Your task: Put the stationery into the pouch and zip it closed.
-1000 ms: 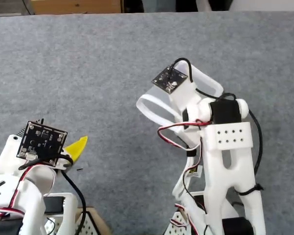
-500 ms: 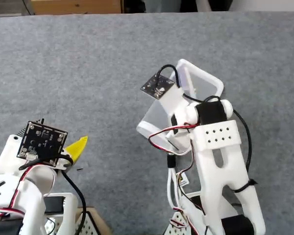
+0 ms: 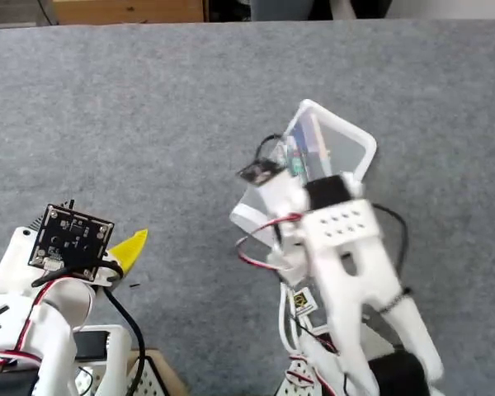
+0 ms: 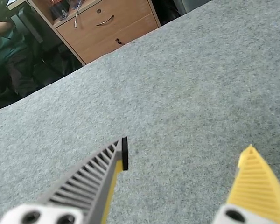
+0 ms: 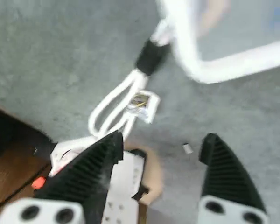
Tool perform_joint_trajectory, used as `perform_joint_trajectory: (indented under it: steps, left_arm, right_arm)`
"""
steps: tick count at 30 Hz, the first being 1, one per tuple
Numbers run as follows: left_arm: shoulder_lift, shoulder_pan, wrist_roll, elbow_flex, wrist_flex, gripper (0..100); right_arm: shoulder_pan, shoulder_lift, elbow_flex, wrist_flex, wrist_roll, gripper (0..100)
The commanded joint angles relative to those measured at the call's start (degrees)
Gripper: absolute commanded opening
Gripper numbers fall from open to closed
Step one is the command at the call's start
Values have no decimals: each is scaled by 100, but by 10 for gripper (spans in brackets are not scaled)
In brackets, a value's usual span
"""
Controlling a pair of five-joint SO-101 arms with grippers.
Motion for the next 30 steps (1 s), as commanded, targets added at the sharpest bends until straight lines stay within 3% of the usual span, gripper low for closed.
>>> perform_joint_trajectory:
  steps: [1, 6, 11, 19, 30]
  left_arm:
    - [-35, 40, 26, -180, -9, 379]
    - [-35, 40, 26, -180, 0, 379]
    - [-35, 40, 26, -180, 0, 379]
    - [-44, 31, 26, -180, 0, 379]
    - [-44, 31, 26, -180, 9, 379]
  right_arm:
    - [-730, 602, -48, -343, -431, 241]
    - [-1037, 1657, -92, -1415, -914, 241]
    - [-1020, 2457, -110, -1714, -1125, 242]
    - [-237, 2642, -84, -2198, -1081, 242]
    - [97, 2651, -48, -2338, -1257, 238]
